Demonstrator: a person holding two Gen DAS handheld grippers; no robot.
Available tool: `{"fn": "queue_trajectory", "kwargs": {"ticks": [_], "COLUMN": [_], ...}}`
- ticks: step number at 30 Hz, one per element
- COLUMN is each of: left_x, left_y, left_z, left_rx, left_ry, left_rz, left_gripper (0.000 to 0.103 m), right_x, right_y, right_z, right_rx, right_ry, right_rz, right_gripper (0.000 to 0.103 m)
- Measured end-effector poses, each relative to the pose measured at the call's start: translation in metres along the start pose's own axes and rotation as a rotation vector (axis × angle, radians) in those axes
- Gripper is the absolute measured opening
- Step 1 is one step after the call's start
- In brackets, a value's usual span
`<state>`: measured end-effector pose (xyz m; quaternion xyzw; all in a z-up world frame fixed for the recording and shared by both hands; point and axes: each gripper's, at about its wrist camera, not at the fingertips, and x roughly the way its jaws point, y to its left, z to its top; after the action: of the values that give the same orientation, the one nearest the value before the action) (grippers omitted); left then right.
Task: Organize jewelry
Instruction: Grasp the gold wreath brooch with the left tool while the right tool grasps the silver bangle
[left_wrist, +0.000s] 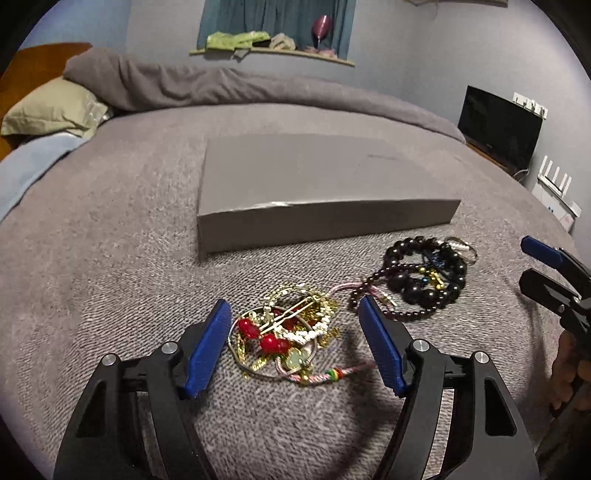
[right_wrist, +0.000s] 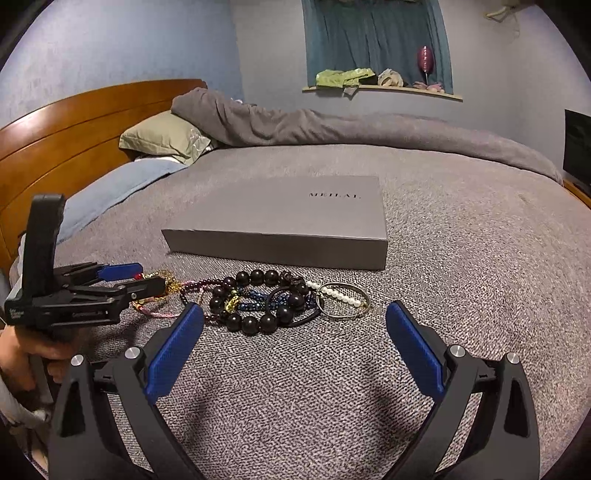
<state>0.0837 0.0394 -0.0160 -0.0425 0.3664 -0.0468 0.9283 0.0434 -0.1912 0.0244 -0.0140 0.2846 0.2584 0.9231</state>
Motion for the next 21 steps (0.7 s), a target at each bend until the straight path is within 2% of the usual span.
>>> {"fn": "queue_trajectory", "kwargs": {"ticks": [4,6,8,11,16,21], "left_x": [0.009,0.011,0.012,0.007,-0.005,-0.014], "left_y": [0.001,0.002,0.005,0.007,0.003,0.002], "left_z": [0.004,0.005,0.005,0.006,0.010,0.013], "left_rx": [0.022,0.026,0.023,0.025,0.036,0.041], "left_ry": [0.026,0.036,0.039,0.022,-0.023,-0.054], "left_rz": [-0.017,-0.024,-0.033,-0.057,-0.083,-0.094], "left_gripper": [0.069,0.054,0.046,0.043,0.042,0.042], "right_x": [0.006,0.010,0.014,0.022,0.037,0.056], "right_y": [-0.007,-0.012,-0.018,-0.026,-0.030,-0.033], "right_z": [0.004,0.007,0.010,0.013,0.013,0.011], "right_rx": [-0.003,-0.003,0.001,0.003,-0.021,-0.021], "right_ry": [0.020,0.030,0.044,0.072,0.122,0.177], "right_rz": [-0.003,-0.008,-0.009,-0.012,-0.033,-0.034], "right_gripper": [0.097,0.092,0.085,0.072,0.068,0.060]}}
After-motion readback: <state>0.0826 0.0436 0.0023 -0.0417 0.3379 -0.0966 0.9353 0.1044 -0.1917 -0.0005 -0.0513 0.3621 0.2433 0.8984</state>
